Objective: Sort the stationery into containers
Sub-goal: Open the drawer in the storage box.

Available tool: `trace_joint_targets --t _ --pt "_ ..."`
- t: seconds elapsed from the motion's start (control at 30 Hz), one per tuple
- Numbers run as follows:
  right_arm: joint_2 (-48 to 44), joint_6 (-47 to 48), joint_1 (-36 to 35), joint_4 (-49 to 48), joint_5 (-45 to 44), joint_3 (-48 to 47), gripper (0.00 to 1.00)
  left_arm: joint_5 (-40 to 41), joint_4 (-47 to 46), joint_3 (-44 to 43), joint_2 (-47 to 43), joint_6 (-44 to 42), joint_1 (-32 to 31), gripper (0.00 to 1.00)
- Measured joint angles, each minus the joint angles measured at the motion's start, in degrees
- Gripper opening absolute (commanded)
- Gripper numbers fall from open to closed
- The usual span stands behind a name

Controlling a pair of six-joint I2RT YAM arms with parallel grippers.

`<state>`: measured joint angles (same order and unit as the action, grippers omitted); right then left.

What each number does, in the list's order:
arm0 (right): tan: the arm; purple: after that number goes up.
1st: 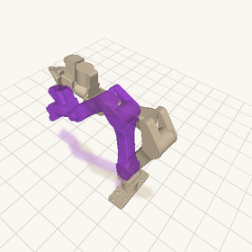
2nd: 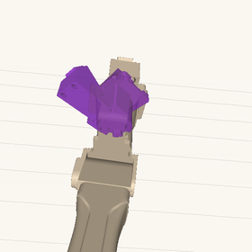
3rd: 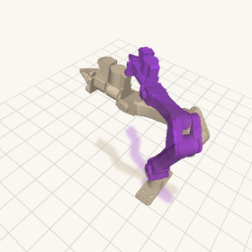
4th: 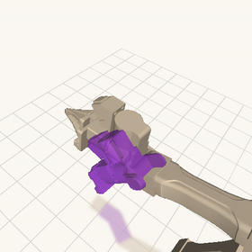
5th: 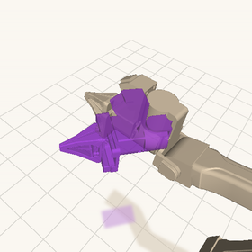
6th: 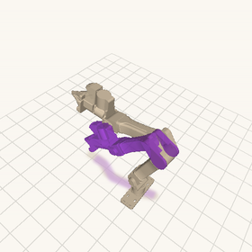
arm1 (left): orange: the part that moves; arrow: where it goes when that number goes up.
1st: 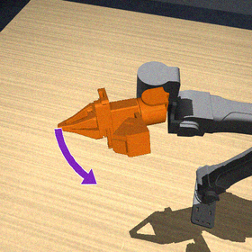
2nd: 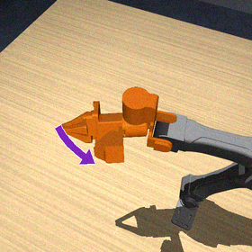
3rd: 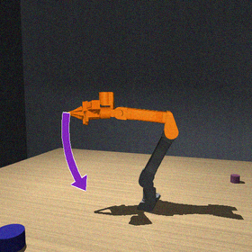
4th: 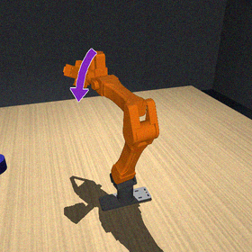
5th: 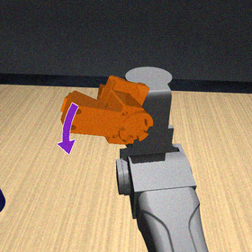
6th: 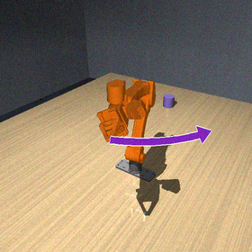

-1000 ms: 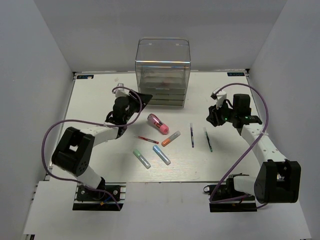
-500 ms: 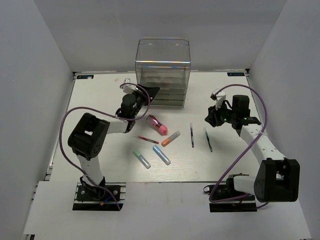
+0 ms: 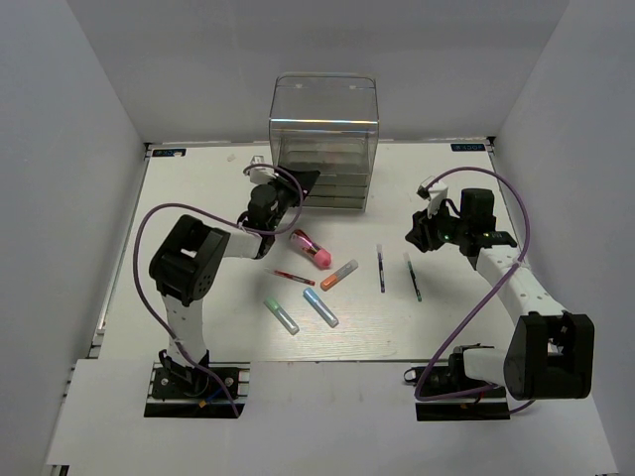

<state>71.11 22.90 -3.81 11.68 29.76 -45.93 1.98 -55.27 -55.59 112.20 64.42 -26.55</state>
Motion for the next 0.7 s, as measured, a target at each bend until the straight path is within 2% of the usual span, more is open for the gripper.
trace_joint_targets --t 0.23,0.27,0.6,0.7 --pt "0.2 0.0 0.0 0.0 0.1 0.0 0.46 0.4 -0.9 -2.2 2.2 0.9 -0.3 0.39" --pt "0.2 0.0 0.0 0.0 0.1 0.0 0.44 0.5 -1.2 -2.3 2.4 1.0 -0.3 0.34" --pt "0.2 0.0 0.0 -0.3 0.5 0.7 0.44 0.9 -3.3 -2.0 2.9 2.9 -0.3 0.04" --pt "0.1 0.1 0.0 -0.3 0.6 0.9 0.44 0.9 -4.7 -1.1 2.9 3.2 -0.3 0.0"
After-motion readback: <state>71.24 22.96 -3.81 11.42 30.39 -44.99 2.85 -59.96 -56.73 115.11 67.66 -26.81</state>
